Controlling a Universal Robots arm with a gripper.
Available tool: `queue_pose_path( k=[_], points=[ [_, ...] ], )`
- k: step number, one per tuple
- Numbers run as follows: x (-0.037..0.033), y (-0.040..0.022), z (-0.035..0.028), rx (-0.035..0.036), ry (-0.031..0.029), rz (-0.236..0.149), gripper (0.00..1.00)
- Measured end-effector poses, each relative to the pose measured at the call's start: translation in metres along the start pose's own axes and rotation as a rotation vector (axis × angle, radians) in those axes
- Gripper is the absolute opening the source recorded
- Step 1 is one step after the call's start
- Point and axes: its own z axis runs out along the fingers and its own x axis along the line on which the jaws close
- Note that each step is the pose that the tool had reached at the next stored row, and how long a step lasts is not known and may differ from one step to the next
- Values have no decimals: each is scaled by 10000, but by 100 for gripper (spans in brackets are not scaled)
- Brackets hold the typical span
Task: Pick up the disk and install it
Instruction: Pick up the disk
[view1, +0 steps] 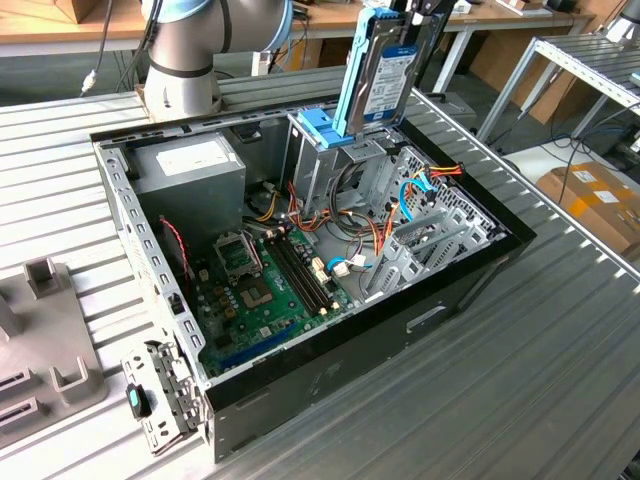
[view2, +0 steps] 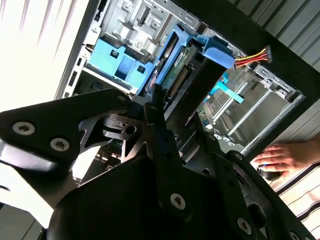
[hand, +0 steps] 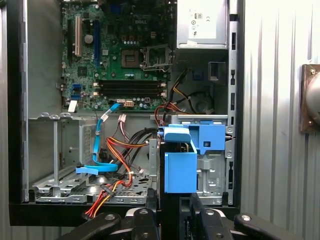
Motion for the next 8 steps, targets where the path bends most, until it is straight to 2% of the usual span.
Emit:
queue_pose_path(
  k=[8],
  points=[
    [165, 0, 3, 0, -1, 0, 35]
  ],
)
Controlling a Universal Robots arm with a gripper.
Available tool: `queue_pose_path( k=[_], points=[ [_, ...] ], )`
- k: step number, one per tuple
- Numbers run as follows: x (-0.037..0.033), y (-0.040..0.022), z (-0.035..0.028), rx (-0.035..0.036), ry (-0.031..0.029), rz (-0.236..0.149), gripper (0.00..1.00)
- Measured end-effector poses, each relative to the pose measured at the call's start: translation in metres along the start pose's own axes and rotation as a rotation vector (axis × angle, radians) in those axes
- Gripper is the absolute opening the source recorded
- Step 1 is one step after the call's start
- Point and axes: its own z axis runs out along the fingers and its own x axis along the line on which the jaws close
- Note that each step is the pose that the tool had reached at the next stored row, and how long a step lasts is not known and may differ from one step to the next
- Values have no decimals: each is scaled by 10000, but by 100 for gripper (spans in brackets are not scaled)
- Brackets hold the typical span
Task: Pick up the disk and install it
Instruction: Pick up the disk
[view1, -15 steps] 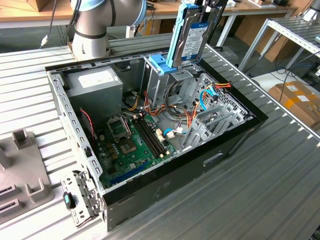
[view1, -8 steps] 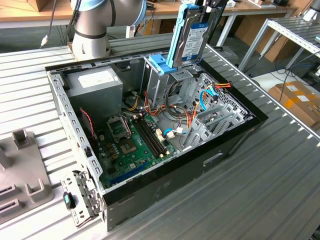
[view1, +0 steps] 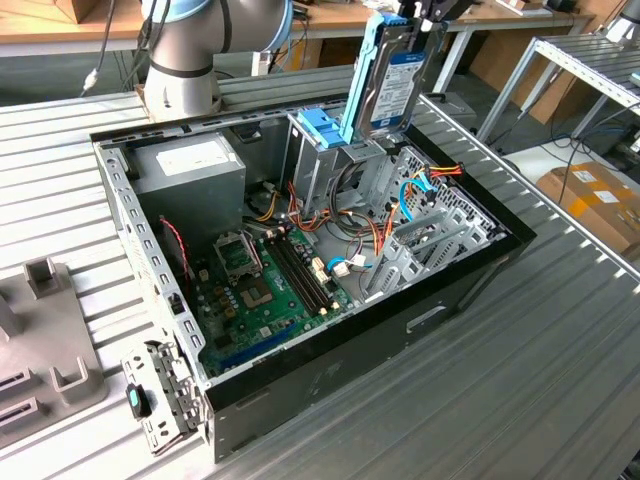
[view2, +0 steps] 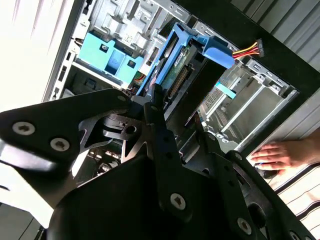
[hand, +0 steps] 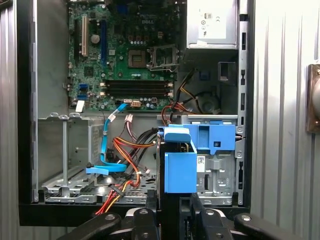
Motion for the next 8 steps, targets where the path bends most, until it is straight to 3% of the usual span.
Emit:
queue_pose_path(
  k=[8],
  points=[
    [179, -1, 4, 0, -1, 1, 35]
  ],
)
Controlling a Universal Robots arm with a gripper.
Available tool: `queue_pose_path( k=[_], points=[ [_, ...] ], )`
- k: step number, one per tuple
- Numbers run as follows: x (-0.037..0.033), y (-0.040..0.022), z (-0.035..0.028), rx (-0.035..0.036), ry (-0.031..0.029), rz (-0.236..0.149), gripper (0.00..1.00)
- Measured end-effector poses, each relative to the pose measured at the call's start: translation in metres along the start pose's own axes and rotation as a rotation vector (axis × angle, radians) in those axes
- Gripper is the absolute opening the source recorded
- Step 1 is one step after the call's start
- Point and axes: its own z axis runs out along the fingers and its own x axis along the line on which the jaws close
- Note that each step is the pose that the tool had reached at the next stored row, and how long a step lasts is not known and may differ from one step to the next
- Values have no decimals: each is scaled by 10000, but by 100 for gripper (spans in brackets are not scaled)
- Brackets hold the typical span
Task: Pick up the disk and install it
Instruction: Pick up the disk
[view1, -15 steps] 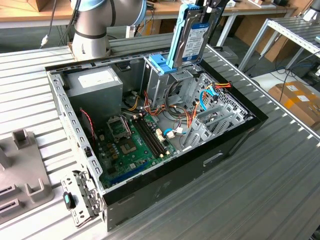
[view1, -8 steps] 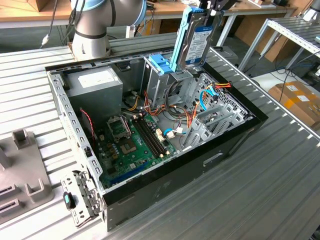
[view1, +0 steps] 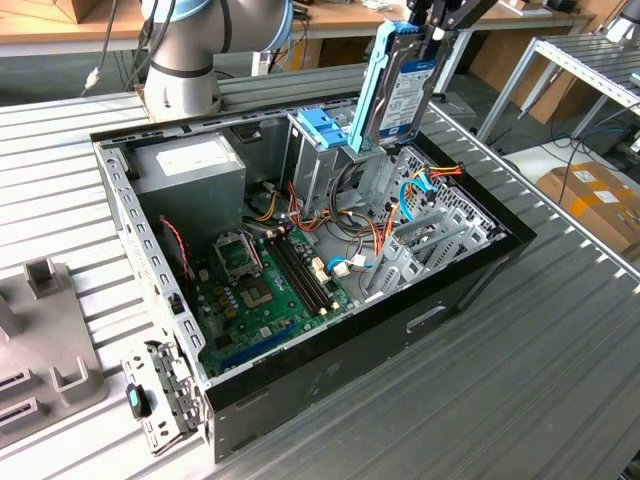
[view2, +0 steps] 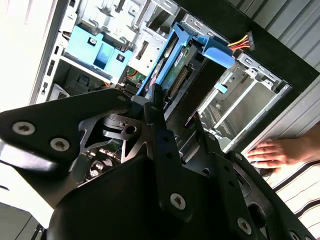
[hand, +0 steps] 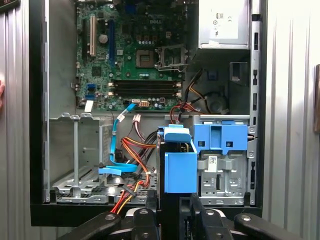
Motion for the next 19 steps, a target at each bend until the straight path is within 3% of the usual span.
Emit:
queue_pose_path(
  k=[11, 17, 19],
  points=[
    [245, -2, 4, 0, 2, -1, 35],
    [420, -5, 7, 0, -6, -1, 35],
    [508, -5, 8, 0, -9, -1, 35]
  ],
)
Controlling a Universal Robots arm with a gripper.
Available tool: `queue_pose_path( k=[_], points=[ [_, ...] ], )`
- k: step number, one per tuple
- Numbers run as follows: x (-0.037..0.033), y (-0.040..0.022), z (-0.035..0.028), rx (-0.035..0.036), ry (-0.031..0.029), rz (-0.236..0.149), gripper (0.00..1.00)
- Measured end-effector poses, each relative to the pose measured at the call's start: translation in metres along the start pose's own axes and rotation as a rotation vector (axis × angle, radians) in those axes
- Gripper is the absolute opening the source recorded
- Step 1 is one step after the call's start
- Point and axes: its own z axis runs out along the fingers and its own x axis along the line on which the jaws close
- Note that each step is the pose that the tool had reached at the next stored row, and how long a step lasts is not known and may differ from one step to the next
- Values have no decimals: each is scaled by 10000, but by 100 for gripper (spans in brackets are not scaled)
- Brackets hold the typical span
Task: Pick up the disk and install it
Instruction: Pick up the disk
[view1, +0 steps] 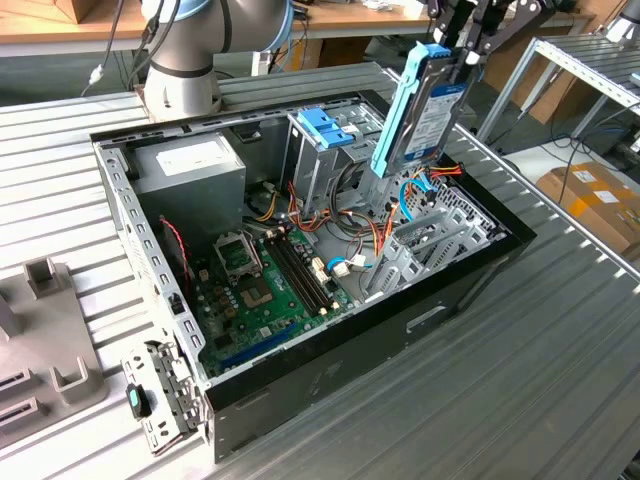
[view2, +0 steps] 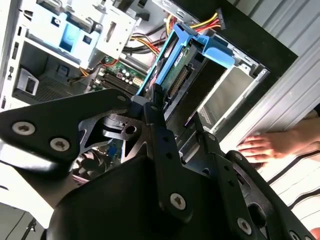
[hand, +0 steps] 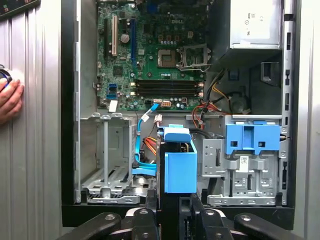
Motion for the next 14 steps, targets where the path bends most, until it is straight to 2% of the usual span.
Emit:
queue_pose_path(
  k=[2, 5, 9, 14],
  points=[
    [56, 0, 1, 0, 0, 1, 35],
    [201, 0, 3, 0, 1, 2, 35],
    [302, 1, 5, 0, -1, 2, 35],
    [497, 2, 8, 0, 1, 4, 35]
  ],
)
